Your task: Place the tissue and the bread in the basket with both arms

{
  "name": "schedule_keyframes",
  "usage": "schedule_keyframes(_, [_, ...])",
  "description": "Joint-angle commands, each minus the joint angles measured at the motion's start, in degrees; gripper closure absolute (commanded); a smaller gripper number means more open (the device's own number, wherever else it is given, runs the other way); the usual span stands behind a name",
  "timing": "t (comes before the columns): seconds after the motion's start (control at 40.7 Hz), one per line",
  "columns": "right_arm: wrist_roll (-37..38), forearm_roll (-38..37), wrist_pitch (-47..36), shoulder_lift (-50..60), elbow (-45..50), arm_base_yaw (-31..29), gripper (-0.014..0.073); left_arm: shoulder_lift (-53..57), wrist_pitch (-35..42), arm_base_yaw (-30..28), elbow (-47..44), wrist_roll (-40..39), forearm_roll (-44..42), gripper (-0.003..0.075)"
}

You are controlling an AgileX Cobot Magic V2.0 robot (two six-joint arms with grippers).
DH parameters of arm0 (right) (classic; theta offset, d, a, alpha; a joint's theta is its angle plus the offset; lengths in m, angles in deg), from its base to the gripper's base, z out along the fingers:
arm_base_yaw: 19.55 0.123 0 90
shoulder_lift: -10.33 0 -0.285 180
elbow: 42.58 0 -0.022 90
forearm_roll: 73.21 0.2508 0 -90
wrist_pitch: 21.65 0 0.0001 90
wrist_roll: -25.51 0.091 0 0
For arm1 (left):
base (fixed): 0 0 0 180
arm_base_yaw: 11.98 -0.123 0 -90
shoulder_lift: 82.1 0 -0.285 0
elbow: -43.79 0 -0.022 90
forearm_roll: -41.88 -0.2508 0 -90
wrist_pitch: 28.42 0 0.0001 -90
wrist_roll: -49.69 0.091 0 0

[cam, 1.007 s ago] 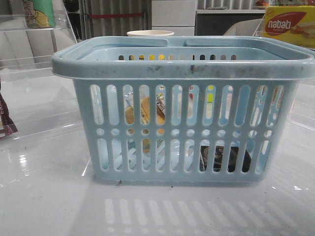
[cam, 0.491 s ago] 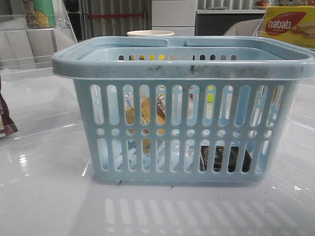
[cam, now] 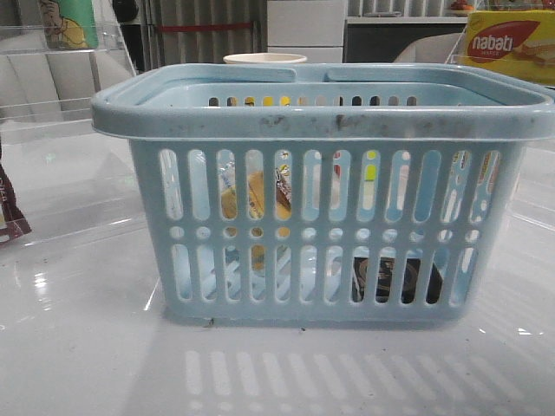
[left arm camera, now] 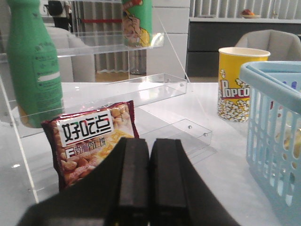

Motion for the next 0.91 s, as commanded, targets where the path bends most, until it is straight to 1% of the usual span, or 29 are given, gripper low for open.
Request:
schedule_keyframes(0.0, [-0.03,-0.21,-3.43,-0.05,-1.54,-0.19,0.0566,1.04,5.38,-1.9,-0.33,-0.4,0.62,0.0627])
schedule_keyframes(0.123, [-0.03,-0.21,-3.43,-0.02,-1.54,-0.19,0.0566,1.04,5.38,-4.33,-0.33,-0.4,0.62,0.0627])
schedule_keyframes(0.442, [-0.03,-0.21,-3.43,-0.02,-1.54,-0.19,0.0566,1.04,5.8,-4.38,-0.33,-0.17,-1.82,0.0627])
schedule_keyframes(0.885, [-0.03,-0.21,-3.43,-0.02,-1.54,-0.19,0.0566,1.04,5.8,-4.38,-0.33,-0.17,-1.82,0.0627])
